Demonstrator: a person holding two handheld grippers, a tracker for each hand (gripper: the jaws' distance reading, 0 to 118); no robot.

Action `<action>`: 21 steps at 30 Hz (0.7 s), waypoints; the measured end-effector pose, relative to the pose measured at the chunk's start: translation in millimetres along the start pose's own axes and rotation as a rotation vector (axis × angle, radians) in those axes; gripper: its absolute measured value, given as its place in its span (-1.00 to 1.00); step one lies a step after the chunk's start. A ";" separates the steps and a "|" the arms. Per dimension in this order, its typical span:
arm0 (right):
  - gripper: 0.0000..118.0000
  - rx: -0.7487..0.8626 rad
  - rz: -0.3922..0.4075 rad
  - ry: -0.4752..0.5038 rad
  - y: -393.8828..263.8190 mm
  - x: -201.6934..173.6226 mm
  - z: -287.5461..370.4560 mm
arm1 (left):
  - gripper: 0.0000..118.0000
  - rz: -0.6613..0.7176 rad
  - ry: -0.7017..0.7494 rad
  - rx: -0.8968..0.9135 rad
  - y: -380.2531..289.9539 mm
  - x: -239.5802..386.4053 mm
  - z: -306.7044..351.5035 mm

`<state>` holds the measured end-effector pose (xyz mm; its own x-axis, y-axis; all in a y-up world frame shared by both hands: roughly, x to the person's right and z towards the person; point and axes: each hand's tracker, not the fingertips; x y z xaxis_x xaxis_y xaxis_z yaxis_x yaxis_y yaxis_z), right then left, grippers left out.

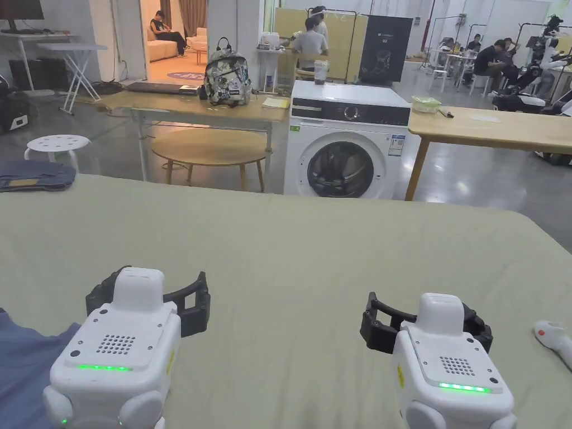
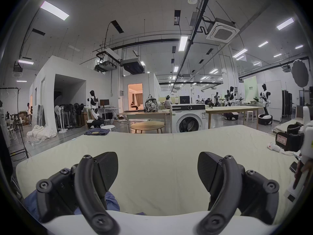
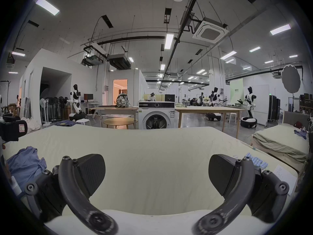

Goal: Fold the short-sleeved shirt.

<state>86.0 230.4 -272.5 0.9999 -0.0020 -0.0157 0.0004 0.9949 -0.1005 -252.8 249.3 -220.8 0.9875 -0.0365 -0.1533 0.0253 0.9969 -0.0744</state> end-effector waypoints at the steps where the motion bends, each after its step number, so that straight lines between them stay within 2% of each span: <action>1: 1.00 -0.001 0.002 -0.001 -0.4 -0.3 -0.1 | 0.66 0.004 0.002 0.000 -0.3 -0.2 -0.1; 7: 1.00 -0.028 0.043 -0.015 -2.8 -4.1 -1.0 | 0.66 0.021 0.009 -0.006 -0.7 -3.4 -0.9; 9: 1.00 -0.051 -0.067 0.006 -0.6 0.3 -0.6 | 0.66 0.111 0.003 -0.009 -0.4 -8.3 -1.3; 12: 1.00 -0.070 -0.291 0.013 4.6 10.6 0.1 | 0.66 0.402 -0.025 -0.032 0.2 -29.9 -4.0; 14: 1.00 -0.062 -0.343 -0.002 7.6 13.1 0.3 | 0.66 0.525 -0.007 -0.055 -2.6 -39.5 -6.1; 15: 1.00 -0.059 -0.308 -0.005 8.9 11.6 -0.2 | 0.66 0.527 0.008 -0.056 -2.2 -41.0 -6.6; 17: 1.00 -0.021 -0.095 -0.015 12.1 1.8 -1.6 | 0.66 0.347 0.050 -0.065 2.3 -34.8 -7.4; 18: 1.00 -0.002 0.044 -0.016 12.0 -6.1 -1.6 | 0.66 0.247 0.066 -0.067 4.4 -29.9 -7.2; 20: 1.00 0.040 0.433 -0.040 7.7 -25.8 -3.3 | 0.66 -0.062 0.101 -0.046 7.0 -10.4 -5.2; 21: 1.00 0.062 0.580 -0.030 3.8 -31.1 -3.9 | 0.66 -0.201 0.115 -0.036 5.9 -2.6 -5.4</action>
<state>54.8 233.8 -276.3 0.8367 0.5472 -0.0230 -0.5477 0.8363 -0.0256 -256.1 254.9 -226.2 0.9391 -0.2433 -0.2428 0.2116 0.9659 -0.1495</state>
